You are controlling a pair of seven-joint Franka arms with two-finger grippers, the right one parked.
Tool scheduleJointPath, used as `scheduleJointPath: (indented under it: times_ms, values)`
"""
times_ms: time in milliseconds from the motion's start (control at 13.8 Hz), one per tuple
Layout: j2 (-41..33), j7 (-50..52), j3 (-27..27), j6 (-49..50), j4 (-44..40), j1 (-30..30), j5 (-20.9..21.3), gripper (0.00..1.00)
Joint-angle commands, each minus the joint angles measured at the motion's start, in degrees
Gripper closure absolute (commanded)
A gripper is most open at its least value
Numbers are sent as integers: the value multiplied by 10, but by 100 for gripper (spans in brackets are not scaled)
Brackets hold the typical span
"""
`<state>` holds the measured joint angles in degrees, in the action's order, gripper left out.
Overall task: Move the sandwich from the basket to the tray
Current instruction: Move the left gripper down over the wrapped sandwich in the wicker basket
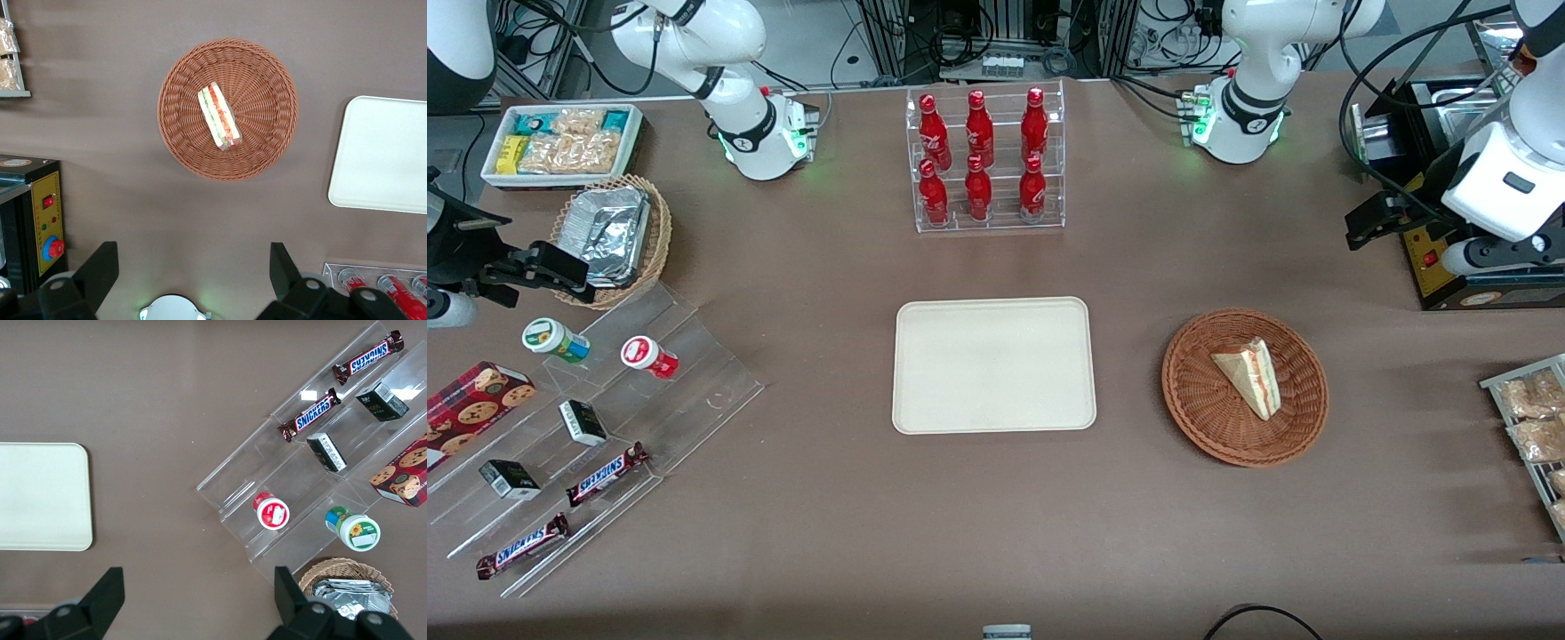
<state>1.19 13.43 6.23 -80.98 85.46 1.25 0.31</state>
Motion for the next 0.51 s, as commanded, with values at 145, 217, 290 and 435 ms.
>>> scheduleJointPath:
  times_ms: [145,217,290,435]
  values:
    - [-10,-42,8,-1,16,-12,-7,0]
    - [-8,-65,6,-6,23,-12,-7,0]
    - [-4,-78,5,-15,34,-17,-7,0]
    - [3,-85,5,-50,65,-20,2,0]
